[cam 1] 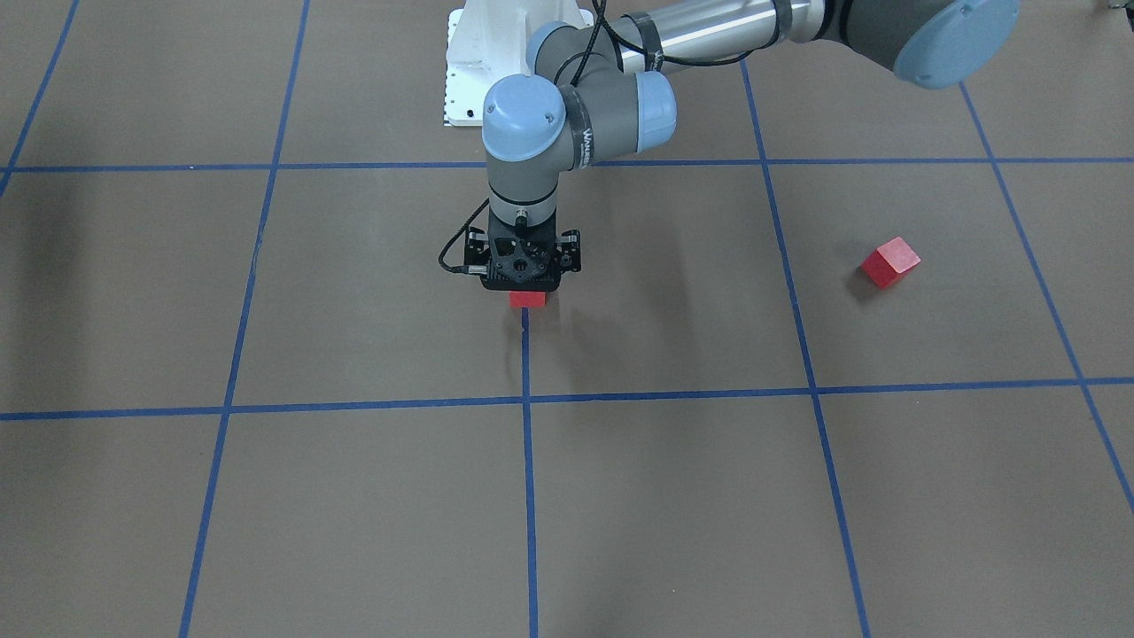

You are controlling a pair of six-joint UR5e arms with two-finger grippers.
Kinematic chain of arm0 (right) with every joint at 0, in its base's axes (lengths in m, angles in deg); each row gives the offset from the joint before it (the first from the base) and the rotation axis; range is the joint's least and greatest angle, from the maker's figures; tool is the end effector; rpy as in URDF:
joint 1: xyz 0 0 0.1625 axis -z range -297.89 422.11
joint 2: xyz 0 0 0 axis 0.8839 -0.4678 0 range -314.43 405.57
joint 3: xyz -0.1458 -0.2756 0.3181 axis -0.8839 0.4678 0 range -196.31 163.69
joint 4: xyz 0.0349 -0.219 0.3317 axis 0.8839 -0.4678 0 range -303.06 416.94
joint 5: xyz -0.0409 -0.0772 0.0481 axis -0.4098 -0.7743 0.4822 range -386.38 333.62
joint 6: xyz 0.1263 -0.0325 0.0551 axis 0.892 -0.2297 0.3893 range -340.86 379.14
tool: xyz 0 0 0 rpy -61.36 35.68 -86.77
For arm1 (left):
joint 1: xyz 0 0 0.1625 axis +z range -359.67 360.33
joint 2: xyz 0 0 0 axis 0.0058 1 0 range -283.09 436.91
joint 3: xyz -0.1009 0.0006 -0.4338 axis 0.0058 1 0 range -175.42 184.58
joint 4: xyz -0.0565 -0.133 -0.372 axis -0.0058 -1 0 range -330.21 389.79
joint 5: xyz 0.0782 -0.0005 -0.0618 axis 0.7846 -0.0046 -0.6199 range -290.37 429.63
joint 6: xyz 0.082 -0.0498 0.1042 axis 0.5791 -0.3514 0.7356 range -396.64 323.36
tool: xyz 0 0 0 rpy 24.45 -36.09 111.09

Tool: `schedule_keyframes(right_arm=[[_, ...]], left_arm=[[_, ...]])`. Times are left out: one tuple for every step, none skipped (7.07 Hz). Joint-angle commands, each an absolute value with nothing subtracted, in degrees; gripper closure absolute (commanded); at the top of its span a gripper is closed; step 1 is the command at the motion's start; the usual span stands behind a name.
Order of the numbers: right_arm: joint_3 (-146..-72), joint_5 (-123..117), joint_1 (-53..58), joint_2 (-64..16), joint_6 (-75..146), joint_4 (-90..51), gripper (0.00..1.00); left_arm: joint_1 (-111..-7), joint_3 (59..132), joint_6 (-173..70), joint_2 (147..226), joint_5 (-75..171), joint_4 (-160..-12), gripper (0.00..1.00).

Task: Form red blocks into L shape at center
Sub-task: 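Move the left gripper over to the farthest-out red cube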

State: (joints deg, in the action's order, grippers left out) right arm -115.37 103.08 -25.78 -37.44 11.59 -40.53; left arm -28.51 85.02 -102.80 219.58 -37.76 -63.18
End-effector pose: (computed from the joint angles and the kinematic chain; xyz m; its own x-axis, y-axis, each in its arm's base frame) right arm 0.0238 -0.5317 0.5939 0.7566 -0.2519 0.6035 0.1370 0.9634 0.2304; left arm 0.6526 -0.4634 0.1974 0.6655 0.0738 -0.7428 0.0030 0.9948 0.1016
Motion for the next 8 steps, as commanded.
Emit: schedule_keyframes(right_arm=[[-115.37,103.08,-25.78,-37.39,11.59,-40.53,0.00],[-115.37,103.17,-25.78,-37.39,11.59,-40.53,0.00],[-115.37,103.17,-25.78,-37.48,11.59,-40.53,0.00],[-115.37,103.17,-25.78,-37.48,11.59,-40.53,0.00],[-115.28,103.17,-25.78,-37.48,11.59,-40.53,0.00],[-115.28,103.17,-25.78,-37.48,11.59,-40.53,0.00],[-115.28,103.17,-25.78,-37.48,11.59,-40.53,0.00],[-115.36,103.17,-25.78,-37.48,11.59,-40.53,0.00]], left_arm=[[-31.20,93.38,-93.05,212.14,-38.03,-62.84,0.00],[-34.00,99.52,-85.76,204.77,-38.47,-63.19,0.00],[-37.42,103.59,-76.81,197.13,-39.43,-63.72,0.00],[-41.81,105.80,-67.50,191.22,-42.23,-65.20,0.00],[-46.03,105.83,-58.79,183.94,-46.17,-72.09,0.00],[-49.47,105.39,-52.78,177.34,-48.99,-80.51,0.00],[-51.33,105.56,-49.77,172.41,-52.50,-83.21,0.00],[-53.61,105.56,-41.99,169.14,-53.32,-84.80,0.01]])
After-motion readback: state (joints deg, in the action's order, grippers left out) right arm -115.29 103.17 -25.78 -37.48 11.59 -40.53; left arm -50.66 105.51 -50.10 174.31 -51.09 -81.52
